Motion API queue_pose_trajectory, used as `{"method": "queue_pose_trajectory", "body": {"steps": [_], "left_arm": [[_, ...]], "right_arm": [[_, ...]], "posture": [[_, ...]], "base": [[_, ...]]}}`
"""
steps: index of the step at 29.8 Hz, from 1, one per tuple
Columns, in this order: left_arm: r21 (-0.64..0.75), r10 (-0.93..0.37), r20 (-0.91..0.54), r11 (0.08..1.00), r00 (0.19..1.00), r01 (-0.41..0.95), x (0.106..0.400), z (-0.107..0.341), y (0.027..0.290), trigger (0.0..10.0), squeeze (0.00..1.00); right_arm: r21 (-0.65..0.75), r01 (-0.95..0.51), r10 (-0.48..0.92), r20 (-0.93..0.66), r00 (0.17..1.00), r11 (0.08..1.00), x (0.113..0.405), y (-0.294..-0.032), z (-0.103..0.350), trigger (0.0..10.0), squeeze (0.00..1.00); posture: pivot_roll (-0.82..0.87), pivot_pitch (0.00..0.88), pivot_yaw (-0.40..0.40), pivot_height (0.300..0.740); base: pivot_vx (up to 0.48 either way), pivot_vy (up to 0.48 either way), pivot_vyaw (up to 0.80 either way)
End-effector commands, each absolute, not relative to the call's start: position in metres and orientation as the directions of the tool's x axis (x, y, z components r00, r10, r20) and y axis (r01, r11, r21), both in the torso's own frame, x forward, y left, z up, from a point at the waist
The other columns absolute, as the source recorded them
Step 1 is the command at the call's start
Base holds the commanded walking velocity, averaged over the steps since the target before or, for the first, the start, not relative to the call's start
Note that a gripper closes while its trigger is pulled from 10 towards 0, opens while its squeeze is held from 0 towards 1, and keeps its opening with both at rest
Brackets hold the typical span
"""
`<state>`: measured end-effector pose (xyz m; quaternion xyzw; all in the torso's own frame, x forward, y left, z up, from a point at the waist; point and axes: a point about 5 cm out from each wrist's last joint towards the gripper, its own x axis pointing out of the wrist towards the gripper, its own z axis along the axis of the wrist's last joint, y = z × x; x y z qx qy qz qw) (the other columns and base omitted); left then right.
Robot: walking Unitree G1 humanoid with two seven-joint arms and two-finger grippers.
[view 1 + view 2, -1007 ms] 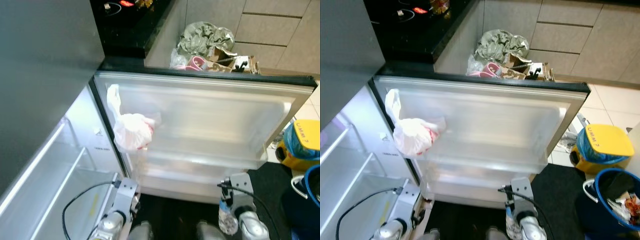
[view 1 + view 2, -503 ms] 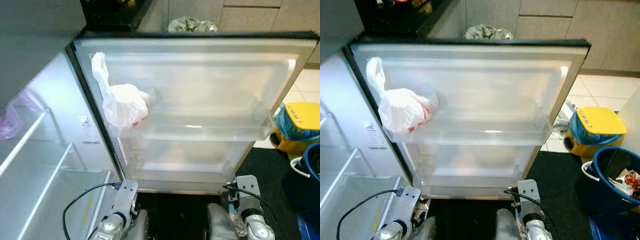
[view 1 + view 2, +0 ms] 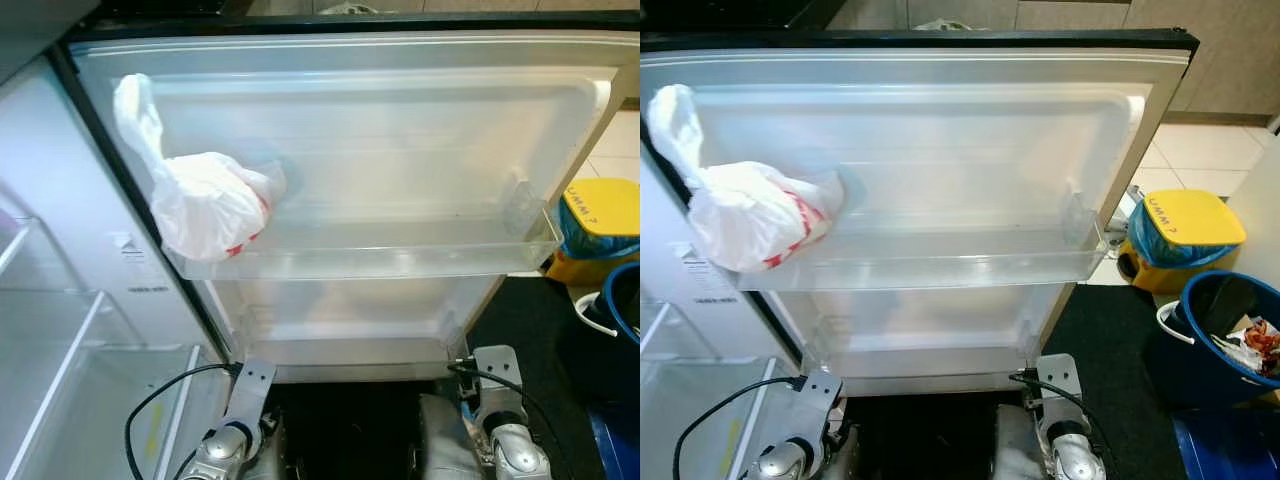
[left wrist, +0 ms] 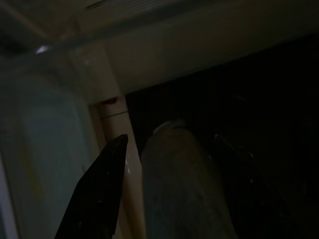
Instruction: Restocking fridge
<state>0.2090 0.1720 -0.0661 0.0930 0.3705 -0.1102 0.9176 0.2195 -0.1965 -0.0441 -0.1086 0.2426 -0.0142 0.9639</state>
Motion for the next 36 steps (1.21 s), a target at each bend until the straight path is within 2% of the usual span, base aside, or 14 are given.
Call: {"method": "queue_pose_trajectory", "body": {"steps": [1,9,11,16,17,25,26,34,36], "left_arm": [[0.105,-0.121,-0.719,0.954,0.685,0.280,0.204,-0.069,0.178,10.0,0.00],[0.104,-0.122,-0.719,0.954,0.684,0.279,0.204,-0.069,0.177,10.0,0.00],[0.103,-0.120,-0.721,0.955,0.683,0.277,0.203,-0.070,0.177,10.0,0.00],[0.103,-0.119,-0.722,0.956,0.682,0.275,0.202,-0.070,0.177,10.0,0.00],[0.103,-0.118,-0.722,0.956,0.682,0.274,0.202,-0.070,0.177,10.0,0.00],[0.103,-0.114,-0.721,0.958,0.683,0.268,0.202,-0.070,0.177,10.0,0.00],[0.104,-0.110,-0.721,0.959,0.684,0.264,0.202,-0.070,0.178,10.0,0.00],[0.102,-0.108,-0.722,0.960,0.683,0.260,0.202,-0.070,0.177,10.0,0.00],[0.100,-0.110,-0.722,0.960,0.683,0.260,0.202,-0.070,0.177,10.0,0.00]], "right_arm": [[-0.203,-0.059,-0.034,-0.427,0.903,0.977,0.222,-0.186,-0.041,10.0,0.00],[-0.275,-0.113,0.017,-0.327,0.945,0.955,0.231,-0.180,-0.028,10.0,0.00],[-0.313,-0.143,0.067,-0.243,0.968,0.939,0.242,-0.171,-0.015,10.0,0.00],[-0.334,-0.161,0.099,-0.194,0.976,0.929,0.246,-0.163,-0.008,10.0,0.00],[-0.337,-0.180,0.134,-0.154,0.979,0.924,0.249,-0.154,-0.002,10.0,0.00],[-0.334,-0.281,0.296,-0.005,0.955,0.900,0.246,-0.126,0.024,10.0,0.00],[-0.377,-0.300,0.338,0.038,0.940,0.876,0.242,-0.121,0.035,10.0,0.00],[-0.470,-0.297,0.356,0.040,0.933,0.831,0.241,-0.122,0.043,10.0,0.00],[-0.546,-0.309,0.396,0.046,0.917,0.779,0.240,-0.122,0.050,10.0,0.00]], "posture": [[-0.08,0.048,0.007,0.506],[-0.08,0.051,0.003,0.506],[-0.08,0.053,-0.001,0.506],[-0.07,0.052,-0.003,0.506],[-0.07,0.052,-0.005,0.506],[-0.06,0.050,-0.017,0.506],[-0.06,0.051,-0.021,0.506],[-0.07,0.051,-0.025,0.506],[-0.07,0.053,-0.024,0.506]], "base": [[0.000,0.000,0.00],[0.000,0.000,0.00],[0.000,0.000,0.00],[0.000,0.000,0.00],[0.000,0.000,0.00],[0.000,0.000,0.00],[0.000,0.000,0.00],[0.000,0.000,0.00],[0.000,0.000,0.00]]}}
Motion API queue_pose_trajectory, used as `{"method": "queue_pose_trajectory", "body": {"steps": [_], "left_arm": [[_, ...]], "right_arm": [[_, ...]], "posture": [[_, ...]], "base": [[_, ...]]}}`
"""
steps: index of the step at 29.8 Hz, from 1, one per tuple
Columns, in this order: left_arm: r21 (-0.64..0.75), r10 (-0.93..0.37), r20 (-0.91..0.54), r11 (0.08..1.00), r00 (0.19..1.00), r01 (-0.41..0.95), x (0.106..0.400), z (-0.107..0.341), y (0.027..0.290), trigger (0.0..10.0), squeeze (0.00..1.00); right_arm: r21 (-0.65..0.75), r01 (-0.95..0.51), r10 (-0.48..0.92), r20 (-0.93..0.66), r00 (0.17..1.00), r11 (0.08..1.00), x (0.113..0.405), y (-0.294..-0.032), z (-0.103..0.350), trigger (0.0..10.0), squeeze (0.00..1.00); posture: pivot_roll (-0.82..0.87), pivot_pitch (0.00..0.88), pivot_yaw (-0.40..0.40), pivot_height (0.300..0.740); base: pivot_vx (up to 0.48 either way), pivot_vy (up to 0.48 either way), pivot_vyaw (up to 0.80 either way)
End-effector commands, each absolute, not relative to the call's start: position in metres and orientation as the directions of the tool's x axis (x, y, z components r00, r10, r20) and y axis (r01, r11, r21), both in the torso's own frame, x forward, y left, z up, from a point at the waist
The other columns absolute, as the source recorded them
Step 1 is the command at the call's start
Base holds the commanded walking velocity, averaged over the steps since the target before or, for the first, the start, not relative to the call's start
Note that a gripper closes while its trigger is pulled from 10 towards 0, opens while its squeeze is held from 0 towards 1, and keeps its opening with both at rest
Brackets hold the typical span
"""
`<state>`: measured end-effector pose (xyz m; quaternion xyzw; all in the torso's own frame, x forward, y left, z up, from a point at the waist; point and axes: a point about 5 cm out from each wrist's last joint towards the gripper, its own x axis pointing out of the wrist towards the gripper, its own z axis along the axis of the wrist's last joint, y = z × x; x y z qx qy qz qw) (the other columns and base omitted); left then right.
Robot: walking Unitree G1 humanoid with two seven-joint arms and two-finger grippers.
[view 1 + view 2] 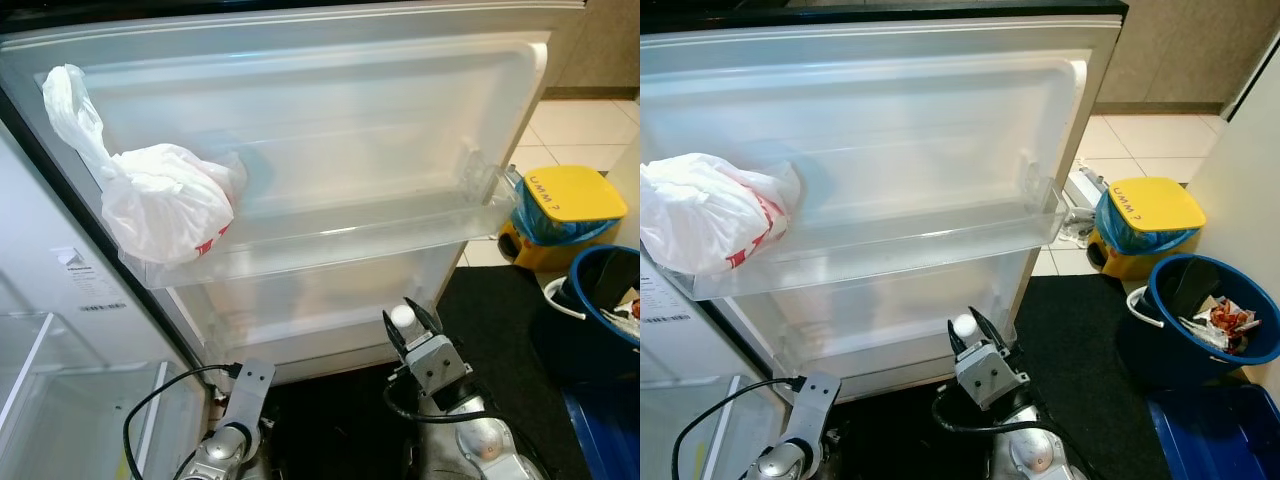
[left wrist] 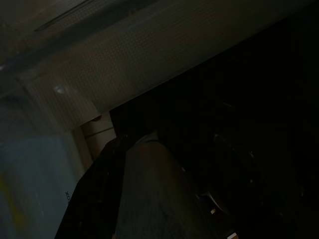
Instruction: Restocking fridge
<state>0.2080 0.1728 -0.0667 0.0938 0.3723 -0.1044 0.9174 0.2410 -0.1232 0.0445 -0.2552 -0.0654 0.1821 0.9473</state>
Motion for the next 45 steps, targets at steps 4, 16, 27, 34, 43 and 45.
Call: {"method": "queue_pose_trajectory", "body": {"steps": [4,16,27,34,43,45], "left_arm": [[0.100,-0.111,-0.722,0.960,0.683,0.261,0.203,-0.070,0.177,10.0,0.00],[0.116,-0.105,-0.719,0.956,0.687,0.268,0.206,-0.067,0.184,10.0,0.00],[0.140,-0.101,-0.716,0.949,0.691,0.284,0.207,-0.064,0.198,10.0,0.00],[0.170,-0.096,-0.712,0.938,0.696,0.303,0.205,-0.059,0.217,10.0,0.00],[0.185,-0.094,-0.703,0.933,0.705,0.308,0.203,-0.055,0.230,10.0,0.00],[0.179,-0.098,-0.703,0.934,0.704,0.308,0.200,-0.057,0.229,10.0,0.00]], "right_arm": [[-0.596,-0.324,0.450,0.072,0.890,0.735,0.241,-0.120,0.060,10.0,0.00],[-0.661,-0.364,0.575,0.126,0.808,0.656,0.260,-0.107,0.085,10.0,0.00],[-0.686,-0.427,0.644,0.078,0.761,0.589,0.277,-0.103,0.083,10.0,0.00],[-0.668,-0.393,0.586,0.081,0.806,0.632,0.299,-0.116,0.088,10.0,0.00],[-0.544,-0.322,0.437,0.092,0.895,0.775,0.323,-0.143,0.094,10.0,0.00],[-0.494,-0.296,0.381,0.079,0.921,0.817,0.327,-0.152,0.092,10.0,0.00]], "posture": [[-0.07,0.053,-0.018,0.506],[-0.05,0.054,0.012,0.506],[-0.02,0.074,0.054,0.506],[0.04,0.115,0.104,0.506],[0.08,0.164,0.105,0.506],[0.09,0.171,0.103,0.506]], "base": [[0.000,0.000,0.00],[0.000,0.000,0.00],[0.000,0.000,0.00],[0.000,0.000,0.00],[0.000,0.000,0.00],[0.000,0.000,0.00]]}}
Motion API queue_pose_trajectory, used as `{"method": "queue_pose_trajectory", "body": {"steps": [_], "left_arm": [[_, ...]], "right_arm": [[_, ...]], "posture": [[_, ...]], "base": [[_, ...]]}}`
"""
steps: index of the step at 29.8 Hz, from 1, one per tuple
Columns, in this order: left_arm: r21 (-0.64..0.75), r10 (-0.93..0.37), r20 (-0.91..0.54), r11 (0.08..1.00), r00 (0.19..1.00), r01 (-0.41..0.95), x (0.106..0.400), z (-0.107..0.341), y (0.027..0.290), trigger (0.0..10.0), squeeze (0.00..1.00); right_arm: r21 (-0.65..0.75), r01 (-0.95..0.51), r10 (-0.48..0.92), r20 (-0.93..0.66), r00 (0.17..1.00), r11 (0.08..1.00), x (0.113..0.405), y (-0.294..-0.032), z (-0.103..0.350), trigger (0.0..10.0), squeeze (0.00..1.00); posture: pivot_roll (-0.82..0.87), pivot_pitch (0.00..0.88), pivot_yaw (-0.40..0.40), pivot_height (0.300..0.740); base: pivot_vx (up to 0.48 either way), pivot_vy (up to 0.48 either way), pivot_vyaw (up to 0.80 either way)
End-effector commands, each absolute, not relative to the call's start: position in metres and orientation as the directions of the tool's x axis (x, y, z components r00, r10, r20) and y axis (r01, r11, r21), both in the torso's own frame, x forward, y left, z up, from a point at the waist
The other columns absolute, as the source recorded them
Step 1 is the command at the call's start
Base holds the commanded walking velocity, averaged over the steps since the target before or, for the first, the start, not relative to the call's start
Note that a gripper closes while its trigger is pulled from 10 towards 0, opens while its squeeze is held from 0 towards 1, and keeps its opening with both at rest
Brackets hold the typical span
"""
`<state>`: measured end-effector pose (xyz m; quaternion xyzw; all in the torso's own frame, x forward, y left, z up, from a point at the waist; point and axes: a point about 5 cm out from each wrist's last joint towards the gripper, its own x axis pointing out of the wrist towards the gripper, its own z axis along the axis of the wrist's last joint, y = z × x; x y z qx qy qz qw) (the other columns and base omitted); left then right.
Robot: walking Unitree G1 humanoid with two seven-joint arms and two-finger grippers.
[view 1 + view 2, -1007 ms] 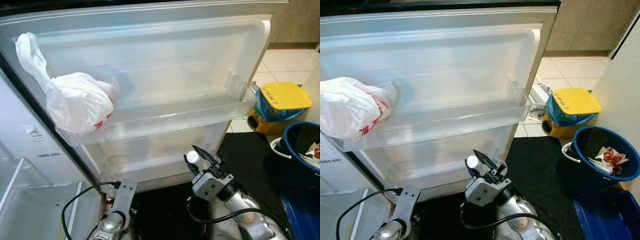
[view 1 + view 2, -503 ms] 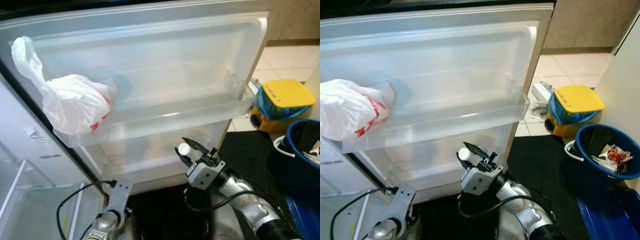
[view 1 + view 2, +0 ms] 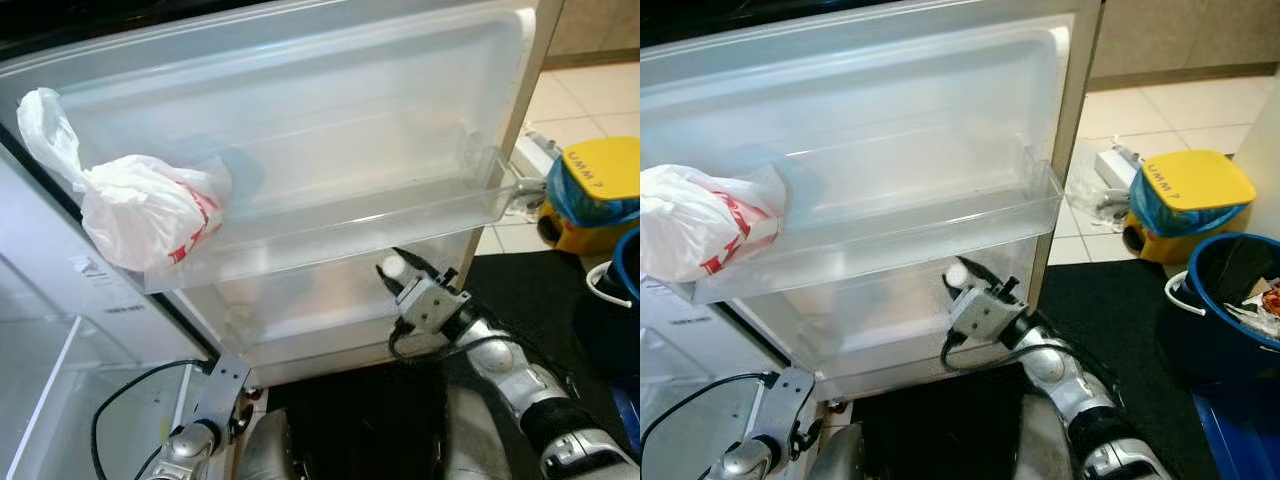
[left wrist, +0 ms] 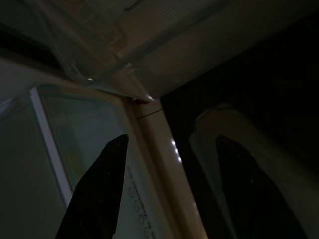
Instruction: Restocking fridge
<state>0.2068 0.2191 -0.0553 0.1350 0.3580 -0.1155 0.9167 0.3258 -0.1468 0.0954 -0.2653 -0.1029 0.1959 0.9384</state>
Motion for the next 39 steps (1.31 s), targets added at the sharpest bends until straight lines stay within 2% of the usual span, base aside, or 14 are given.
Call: {"method": "queue_pose_trajectory", "body": {"steps": [1,4,8,16,19,21,30,33,34,39], "left_arm": [[0.179,-0.098,-0.703,0.934,0.704,0.308,0.200,-0.057,0.229,10.0,0.00],[0.169,-0.106,-0.703,0.936,0.703,0.310,0.197,-0.058,0.228,10.0,0.00],[0.164,-0.110,-0.700,0.937,0.706,0.309,0.197,-0.057,0.227,10.0,0.00],[0.155,-0.118,-0.673,0.943,0.730,0.295,0.205,-0.052,0.226,10.0,0.00],[0.152,-0.119,-0.671,0.944,0.732,0.293,0.203,-0.052,0.226,10.0,0.00],[0.141,-0.121,-0.663,0.949,0.739,0.282,0.201,-0.052,0.225,10.0,0.00],[0.129,-0.165,-0.553,0.951,0.816,0.280,0.214,-0.029,0.227,10.0,0.00],[0.147,-0.203,-0.500,0.938,0.842,0.314,0.216,-0.014,0.229,10.0,0.00],[0.167,-0.270,-0.456,0.910,0.848,0.380,0.214,0.000,0.225,10.0,0.00],[0.181,-0.362,-0.422,0.865,0.831,0.468,0.207,0.017,0.220,10.0,0.00]], "right_arm": [[-0.494,-0.296,0.381,0.079,0.921,0.817,0.327,-0.152,0.092,10.0,0.00],[-0.373,-0.242,0.281,0.053,0.958,0.896,0.332,-0.166,0.088,10.0,0.00],[-0.320,-0.216,0.244,0.049,0.969,0.922,0.335,-0.171,0.088,10.0,0.00],[-0.229,-0.273,0.283,0.010,0.959,0.934,0.339,-0.163,0.085,10.0,0.00],[-0.242,-0.291,0.301,0.006,0.953,0.926,0.339,-0.157,0.084,10.0,0.00],[-0.302,-0.333,0.362,0.041,0.931,0.893,0.338,-0.144,0.089,10.0,0.00],[-0.295,-0.380,0.414,0.061,0.908,0.877,0.334,-0.131,0.088,10.0,0.00],[-0.270,-0.399,0.433,0.076,0.898,0.876,0.332,-0.124,0.088,10.0,0.00],[-0.278,-0.392,0.421,0.052,0.905,0.877,0.329,-0.125,0.081,10.0,0.00],[-0.297,-0.375,0.399,0.025,0.916,0.878,0.327,-0.130,0.075,10.0,0.00]], "posture": [[0.09,0.171,0.103,0.506],[0.09,0.176,0.104,0.506],[0.09,0.177,0.104,0.506],[0.12,0.196,0.099,0.506],[0.12,0.201,0.100,0.506],[0.12,0.210,0.091,0.506],[0.12,0.219,0.085,0.506],[0.12,0.221,0.084,0.506],[0.12,0.221,0.085,0.506],[0.12,0.223,0.085,0.506]], "base": [[0.000,0.000,0.00],[0.000,0.000,0.00],[0.000,0.000,0.00],[0.000,0.000,0.00],[0.000,0.000,0.00],[0.000,0.000,0.00],[0.000,0.000,0.00],[0.000,0.000,0.00],[0.000,0.000,0.00],[0.000,0.000,0.00]]}}
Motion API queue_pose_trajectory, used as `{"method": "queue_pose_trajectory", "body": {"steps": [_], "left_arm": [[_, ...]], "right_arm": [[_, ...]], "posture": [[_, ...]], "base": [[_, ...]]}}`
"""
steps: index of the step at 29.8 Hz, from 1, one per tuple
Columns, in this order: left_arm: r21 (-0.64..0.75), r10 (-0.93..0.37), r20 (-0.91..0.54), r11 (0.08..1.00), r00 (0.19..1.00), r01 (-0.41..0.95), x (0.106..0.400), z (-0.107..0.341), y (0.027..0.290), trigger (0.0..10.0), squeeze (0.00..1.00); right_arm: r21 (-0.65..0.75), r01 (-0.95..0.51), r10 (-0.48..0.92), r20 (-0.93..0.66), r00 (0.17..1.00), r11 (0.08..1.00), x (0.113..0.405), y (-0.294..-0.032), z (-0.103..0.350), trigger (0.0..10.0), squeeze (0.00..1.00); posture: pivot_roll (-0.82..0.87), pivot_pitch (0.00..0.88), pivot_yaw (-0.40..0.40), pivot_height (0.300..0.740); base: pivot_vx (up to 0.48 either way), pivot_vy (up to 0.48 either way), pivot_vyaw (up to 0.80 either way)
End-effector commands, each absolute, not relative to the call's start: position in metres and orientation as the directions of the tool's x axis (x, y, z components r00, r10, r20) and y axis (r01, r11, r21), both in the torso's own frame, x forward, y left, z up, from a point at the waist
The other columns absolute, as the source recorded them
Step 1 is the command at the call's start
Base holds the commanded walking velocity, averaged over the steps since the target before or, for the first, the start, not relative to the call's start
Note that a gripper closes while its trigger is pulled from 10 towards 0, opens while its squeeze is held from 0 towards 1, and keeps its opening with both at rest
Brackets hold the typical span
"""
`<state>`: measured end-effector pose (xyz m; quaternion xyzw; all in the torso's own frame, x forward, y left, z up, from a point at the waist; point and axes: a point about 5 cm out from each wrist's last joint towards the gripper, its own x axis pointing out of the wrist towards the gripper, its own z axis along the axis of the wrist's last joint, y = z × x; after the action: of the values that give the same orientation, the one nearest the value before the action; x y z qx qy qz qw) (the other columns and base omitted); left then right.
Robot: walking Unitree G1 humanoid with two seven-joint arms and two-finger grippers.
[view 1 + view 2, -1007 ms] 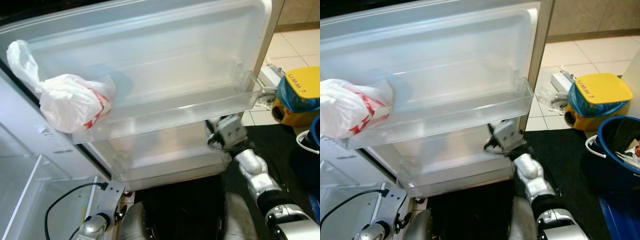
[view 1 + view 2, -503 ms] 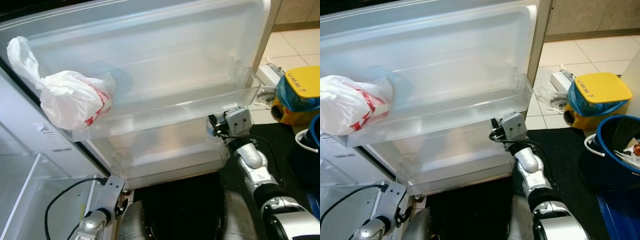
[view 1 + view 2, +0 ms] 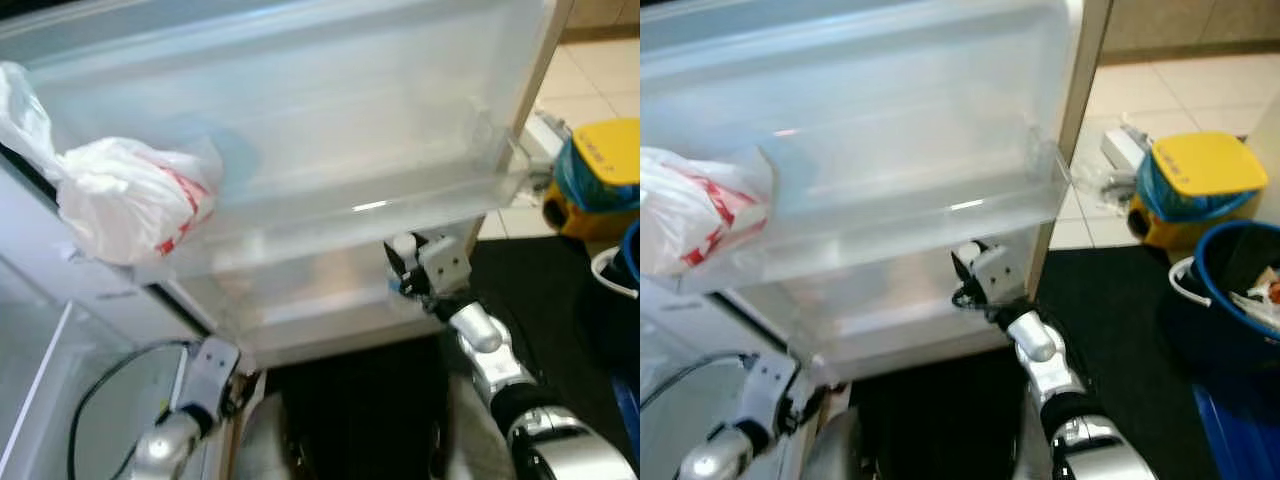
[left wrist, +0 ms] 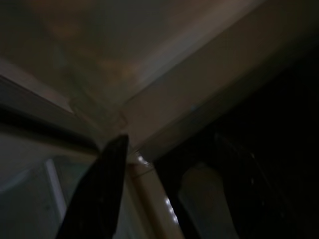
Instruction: Restocking fridge
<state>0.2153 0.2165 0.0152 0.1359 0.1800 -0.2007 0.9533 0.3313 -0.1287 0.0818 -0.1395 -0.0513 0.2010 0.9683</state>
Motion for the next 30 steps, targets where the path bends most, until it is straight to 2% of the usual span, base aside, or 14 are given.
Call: {"method": "queue_pose_trajectory", "body": {"steps": [1,3,6,10,21,26,30], "left_arm": [[0.181,-0.362,-0.422,0.865,0.831,0.468,0.207,0.017,0.220,10.0,0.00],[0.111,-0.487,-0.427,0.808,0.762,0.579,0.192,0.034,0.215,10.0,0.00],[0.085,-0.518,-0.435,0.791,0.736,0.606,0.187,0.038,0.213,10.0,0.00],[-0.027,-0.606,-0.418,0.753,0.677,0.657,0.182,0.056,0.201,10.0,0.00],[-0.088,-0.658,-0.360,0.730,0.662,0.678,0.194,0.079,0.180,10.0,0.00],[-0.115,-0.657,-0.355,0.737,0.666,0.666,0.199,0.090,0.178,10.0,0.00],[-0.115,-0.652,-0.361,0.740,0.666,0.662,0.201,0.090,0.180,10.0,0.00]], "right_arm": [[-0.297,-0.375,0.399,0.025,0.916,0.878,0.327,-0.130,0.075,10.0,0.00],[-0.335,-0.353,0.378,0.011,0.926,0.874,0.327,-0.140,0.074,10.0,0.00],[-0.340,-0.346,0.370,0.006,0.929,0.875,0.328,-0.143,0.074,10.0,0.00],[-0.388,-0.315,0.345,0.009,0.939,0.866,0.332,-0.153,0.078,10.0,0.00],[-0.371,-0.278,0.286,-0.035,0.957,0.886,0.336,-0.161,0.076,10.0,0.00],[-0.249,-0.176,0.154,-0.106,0.982,0.952,0.327,-0.179,0.057,10.0,0.00],[-0.242,-0.163,0.139,-0.115,0.984,0.956,0.324,-0.183,0.053,10.0,0.00]], "posture": [[0.12,0.223,0.085,0.506],[0.11,0.224,0.085,0.506],[0.11,0.224,0.085,0.506],[0.12,0.231,0.086,0.506],[0.13,0.251,0.092,0.506],[0.13,0.253,0.098,0.506],[0.13,0.252,0.101,0.506]], "base": [[0.000,0.000,0.00],[0.000,0.000,0.00],[0.000,0.000,0.00],[0.000,0.000,0.00],[0.000,0.000,0.00],[0.000,0.000,0.00],[0.000,0.000,0.00]]}}
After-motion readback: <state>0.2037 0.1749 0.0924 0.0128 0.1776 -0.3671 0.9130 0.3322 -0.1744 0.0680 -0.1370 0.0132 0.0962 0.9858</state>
